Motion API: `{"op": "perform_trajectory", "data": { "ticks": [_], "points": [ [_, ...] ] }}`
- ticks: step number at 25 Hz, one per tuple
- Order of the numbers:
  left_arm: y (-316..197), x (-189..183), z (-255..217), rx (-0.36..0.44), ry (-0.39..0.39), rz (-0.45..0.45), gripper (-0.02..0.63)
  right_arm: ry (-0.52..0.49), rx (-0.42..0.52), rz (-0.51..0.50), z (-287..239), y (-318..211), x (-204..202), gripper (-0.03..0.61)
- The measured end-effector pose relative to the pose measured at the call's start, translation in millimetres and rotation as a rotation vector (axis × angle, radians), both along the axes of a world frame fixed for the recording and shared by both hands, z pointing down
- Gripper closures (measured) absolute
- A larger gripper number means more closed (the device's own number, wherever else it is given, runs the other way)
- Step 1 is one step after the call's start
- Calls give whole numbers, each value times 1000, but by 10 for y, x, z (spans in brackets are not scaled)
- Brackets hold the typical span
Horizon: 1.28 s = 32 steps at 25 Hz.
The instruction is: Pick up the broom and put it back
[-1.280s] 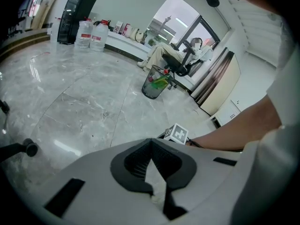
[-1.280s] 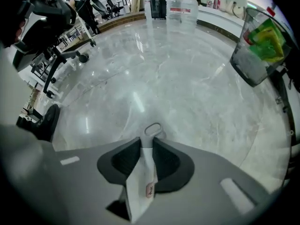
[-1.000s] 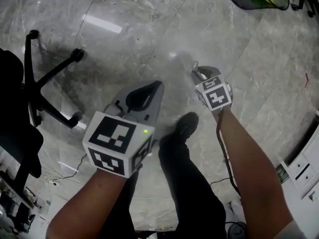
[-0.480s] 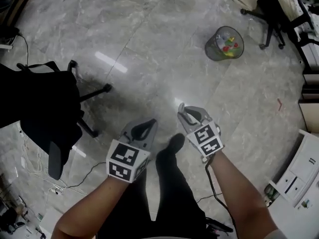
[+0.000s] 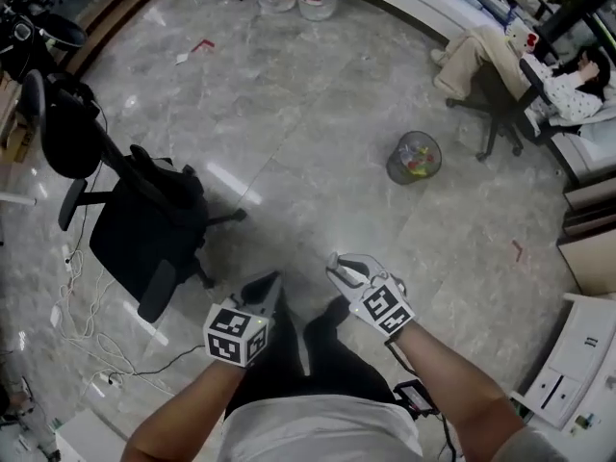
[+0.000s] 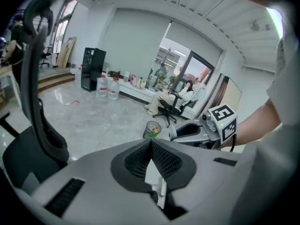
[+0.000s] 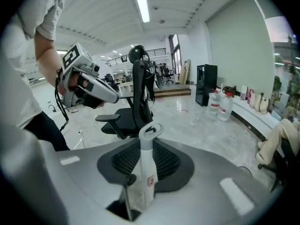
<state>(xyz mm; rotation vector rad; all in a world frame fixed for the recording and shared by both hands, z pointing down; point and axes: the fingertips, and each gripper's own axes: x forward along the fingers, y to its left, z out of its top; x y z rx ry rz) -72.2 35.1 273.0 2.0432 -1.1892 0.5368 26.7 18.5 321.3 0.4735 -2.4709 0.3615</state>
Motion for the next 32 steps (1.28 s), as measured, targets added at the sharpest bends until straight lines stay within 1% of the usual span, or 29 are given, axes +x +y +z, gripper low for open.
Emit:
{"op": "perform_trajectory", "data": {
  "ticks": [2, 5, 8, 11, 15, 18, 22, 26, 29, 32],
  "points": [
    [208, -221, -296, 15, -8, -64, 607, -5, 16, -47, -272, 184, -187, 494],
    [441, -662, -616, 62, -29, -172, 607, -24, 56, -149, -587, 371, -659, 494],
    [746, -1094, -817, 81, -43, -251, 607, -45, 86, -215, -870, 625, -1126, 494],
    [1011, -1502, -968, 100, -49, -317, 607, -48, 109, -257, -1046, 775, -1532, 494],
    [1389, -2092, -1198, 141, -45, -382, 607, -32, 118, -261, -1128, 912, -2048, 492],
    [1673, -2521, -1312, 161, -49, -412, 607, 0, 95, -237, -1017, 978, -2437, 492],
    [1969, -3027, -1421, 186, -48, -453, 607, 10, 93, -231, -922, 993, -3163, 492],
    [2238, -3487, -1487, 201, -49, -518, 607, 39, 100, -248, -891, 876, -3946, 492],
    [2420, -3783, -1489, 193, -26, -572, 607, 73, 71, -237, -771, 823, -4381, 491],
    [2483, -3979, -1560, 219, -12, -614, 607, 109, 60, -260, -671, 781, -4787, 491]
  ]
}}
